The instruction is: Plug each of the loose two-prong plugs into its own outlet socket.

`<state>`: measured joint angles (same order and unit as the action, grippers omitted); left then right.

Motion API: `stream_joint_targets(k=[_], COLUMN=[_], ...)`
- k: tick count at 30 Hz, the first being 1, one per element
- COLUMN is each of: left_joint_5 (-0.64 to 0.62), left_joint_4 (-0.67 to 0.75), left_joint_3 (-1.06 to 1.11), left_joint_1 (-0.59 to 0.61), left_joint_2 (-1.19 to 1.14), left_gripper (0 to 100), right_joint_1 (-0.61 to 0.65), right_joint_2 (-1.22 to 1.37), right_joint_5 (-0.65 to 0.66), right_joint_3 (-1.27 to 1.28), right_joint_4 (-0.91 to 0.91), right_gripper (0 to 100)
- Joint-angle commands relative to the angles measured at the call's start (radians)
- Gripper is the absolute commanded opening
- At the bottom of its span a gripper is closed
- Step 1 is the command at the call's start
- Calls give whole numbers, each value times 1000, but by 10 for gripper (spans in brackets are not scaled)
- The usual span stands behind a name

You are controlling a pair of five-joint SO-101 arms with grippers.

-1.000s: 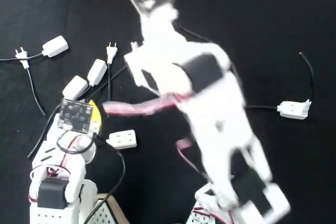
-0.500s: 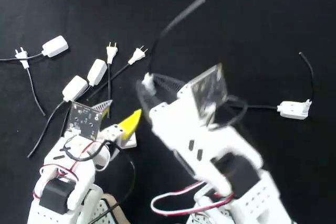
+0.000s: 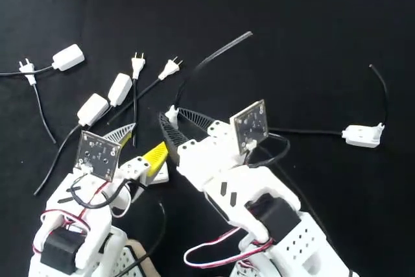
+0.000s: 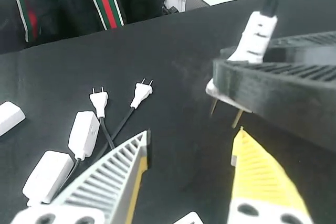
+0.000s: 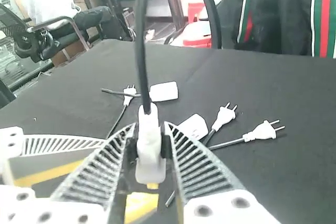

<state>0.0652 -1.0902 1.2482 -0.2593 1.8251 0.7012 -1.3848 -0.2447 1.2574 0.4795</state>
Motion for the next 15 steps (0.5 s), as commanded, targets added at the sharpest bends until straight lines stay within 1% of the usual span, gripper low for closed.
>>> stream_joint_targets(k=[1,7,10,15], left_joint_5=[12,14,14,15], left_joint_4=[43,60,64,64], left_joint_3=[-18,-13,-8,-7], left_joint_1=[-5,-4,28,50], left_joint_2=[0,0,0,0], left_gripper=[261,261,262,263], right_joint_1=[17,17,17,17], right_joint_2=[1,1,1,1], right_joint_5=[-14,-15,-15,-15], right_joint_3=[-24,-77,-114,-162], right_joint_4=[31,132,189,241], right_gripper=[11,11,11,11])
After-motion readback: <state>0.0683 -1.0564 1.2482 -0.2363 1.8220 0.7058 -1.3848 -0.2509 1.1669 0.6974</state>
